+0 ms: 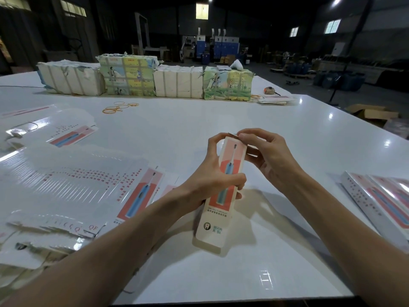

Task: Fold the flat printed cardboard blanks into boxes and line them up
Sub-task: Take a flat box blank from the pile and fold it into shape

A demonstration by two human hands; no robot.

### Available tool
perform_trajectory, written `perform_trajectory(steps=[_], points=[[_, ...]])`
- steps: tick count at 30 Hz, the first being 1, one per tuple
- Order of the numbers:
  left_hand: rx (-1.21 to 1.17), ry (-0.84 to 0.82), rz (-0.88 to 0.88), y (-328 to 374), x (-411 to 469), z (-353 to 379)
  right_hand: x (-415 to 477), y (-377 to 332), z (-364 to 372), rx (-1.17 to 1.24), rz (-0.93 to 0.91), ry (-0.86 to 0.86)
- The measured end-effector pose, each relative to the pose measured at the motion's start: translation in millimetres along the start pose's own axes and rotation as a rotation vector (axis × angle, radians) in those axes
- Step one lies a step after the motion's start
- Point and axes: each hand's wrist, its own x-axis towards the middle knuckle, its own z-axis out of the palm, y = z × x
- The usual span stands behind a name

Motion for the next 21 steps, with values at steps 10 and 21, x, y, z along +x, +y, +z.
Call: perform_trajectory(steps=[10, 21], points=[[0.06, 0.042, 0.033, -2.2, 3.6, 3.2, 0.6, -2.9, -3.0, -0.014, 0.018, -0.017], [-0.11, 0.085, -0.066, -1.3, 5.9, -5.3, -7.4, 4.1, 7.1, -0.123, -0.045, -0.104]])
